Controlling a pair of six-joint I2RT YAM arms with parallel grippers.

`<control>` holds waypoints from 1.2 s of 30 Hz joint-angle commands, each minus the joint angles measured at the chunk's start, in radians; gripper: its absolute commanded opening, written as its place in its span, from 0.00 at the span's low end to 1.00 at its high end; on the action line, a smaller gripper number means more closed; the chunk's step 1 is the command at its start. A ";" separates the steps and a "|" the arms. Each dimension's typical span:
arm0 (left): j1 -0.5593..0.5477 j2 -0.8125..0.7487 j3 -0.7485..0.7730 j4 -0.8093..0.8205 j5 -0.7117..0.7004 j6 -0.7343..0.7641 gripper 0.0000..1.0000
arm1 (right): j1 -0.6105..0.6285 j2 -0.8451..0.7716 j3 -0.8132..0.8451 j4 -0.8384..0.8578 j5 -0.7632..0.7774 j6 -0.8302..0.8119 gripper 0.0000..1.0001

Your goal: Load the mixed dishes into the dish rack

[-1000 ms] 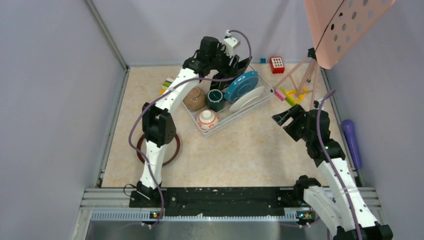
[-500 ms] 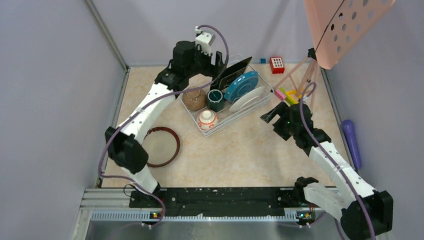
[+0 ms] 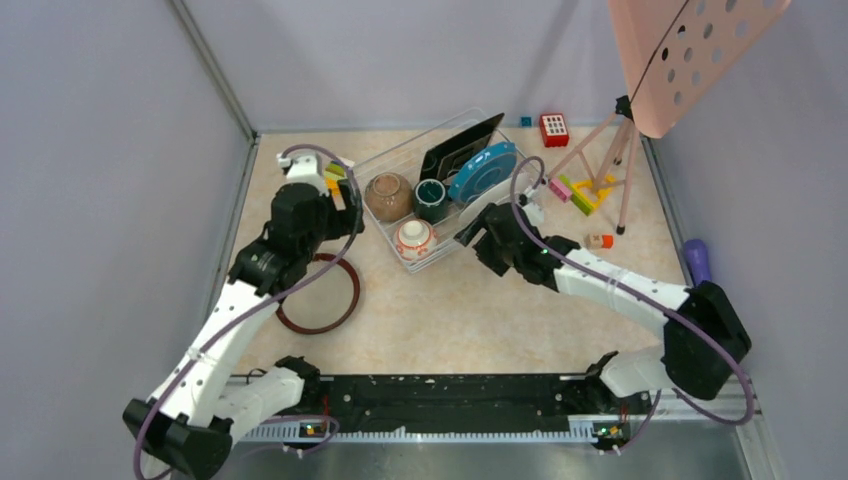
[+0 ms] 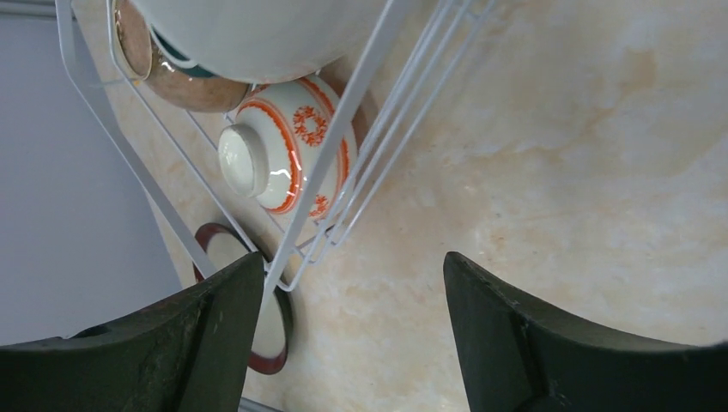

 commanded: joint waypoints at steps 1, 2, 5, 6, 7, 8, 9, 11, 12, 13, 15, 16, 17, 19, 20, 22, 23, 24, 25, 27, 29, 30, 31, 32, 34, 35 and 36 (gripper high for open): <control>0.024 -0.111 -0.045 -0.184 -0.055 -0.069 0.91 | 0.071 0.100 0.123 0.089 0.074 0.078 0.74; 0.025 -0.133 -0.064 -0.211 -0.059 -0.090 0.91 | 0.083 0.122 0.138 0.090 0.090 0.090 0.73; 0.027 -0.201 -0.142 -0.250 -0.060 -0.146 0.91 | 0.099 0.185 0.167 0.106 0.116 0.117 0.64; 0.027 -0.225 -0.175 -0.252 -0.062 -0.170 0.91 | 0.100 0.207 0.172 0.112 0.116 0.122 0.61; 0.027 -0.250 -0.204 -0.255 -0.060 -0.192 0.91 | 0.100 0.229 0.179 0.113 0.114 0.136 0.58; 0.027 -0.264 -0.228 -0.255 -0.043 -0.202 0.91 | 0.100 0.246 0.185 0.112 0.113 0.145 0.55; 0.028 -0.273 -0.254 -0.250 -0.010 -0.197 0.91 | 0.101 0.261 0.191 0.111 0.110 0.147 0.48; 0.027 -0.276 -0.305 -0.222 0.066 -0.154 0.91 | 0.101 0.278 0.197 0.088 0.115 0.160 0.36; 0.025 -0.272 -0.321 -0.208 0.103 -0.143 0.91 | 0.100 0.279 0.198 0.077 0.123 0.163 0.31; 0.025 -0.266 -0.336 -0.194 0.135 -0.139 0.90 | 0.099 0.275 0.197 0.067 0.134 0.165 0.23; 0.023 -0.250 -0.348 -0.170 0.165 -0.126 0.88 | 0.097 0.256 0.193 0.041 0.163 0.168 0.11; 0.020 -0.241 -0.348 -0.162 0.161 -0.119 0.88 | 0.094 0.245 0.189 0.030 0.176 0.169 0.07; 0.014 -0.232 -0.352 -0.152 0.148 -0.110 0.88 | 0.087 0.231 0.183 0.020 0.185 0.166 0.03; 0.000 -0.198 -0.361 -0.137 0.095 -0.095 0.87 | 0.067 0.199 0.165 0.010 0.187 0.155 0.00; -0.012 -0.172 -0.360 -0.136 0.070 -0.093 0.86 | 0.054 0.185 0.154 0.011 0.181 0.145 0.00; -0.051 -0.120 -0.350 -0.146 0.012 -0.107 0.84 | 0.027 0.156 0.134 0.011 0.162 0.127 0.00; -0.081 -0.086 -0.345 -0.155 -0.028 -0.123 0.83 | 0.015 0.142 0.124 0.011 0.155 0.116 0.00; -0.113 -0.064 -0.345 -0.156 -0.070 -0.141 0.83 | 0.005 0.127 0.115 0.012 0.153 0.101 0.00; -0.157 -0.043 -0.347 -0.152 -0.112 -0.157 0.82 | -0.001 0.113 0.106 0.013 0.152 0.086 0.00; -0.261 0.005 -0.354 -0.145 -0.218 -0.207 0.82 | -0.007 0.086 0.092 0.021 0.150 0.053 0.00; -0.308 0.062 -0.358 -0.149 -0.282 -0.247 0.82 | -0.008 0.069 0.080 0.035 0.132 0.020 0.04; -0.313 0.094 -0.357 -0.158 -0.301 -0.272 0.82 | -0.011 0.066 0.081 0.033 0.122 0.010 0.13; -0.314 0.122 -0.359 -0.161 -0.318 -0.287 0.82 | -0.013 0.061 0.081 0.031 0.113 -0.001 0.26; -0.314 0.155 -0.355 -0.169 -0.338 -0.307 0.83 | -0.014 0.056 0.081 0.029 0.108 -0.013 0.40; -0.317 0.212 -0.330 -0.186 -0.343 -0.330 0.83 | -0.015 0.039 0.077 0.024 0.108 -0.029 0.65; -0.318 0.236 -0.327 -0.185 -0.341 -0.341 0.82 | -0.017 0.029 0.070 0.029 0.107 -0.034 0.70; -0.318 0.255 -0.327 -0.188 -0.349 -0.355 0.82 | -0.019 0.019 0.063 0.033 0.107 -0.037 0.73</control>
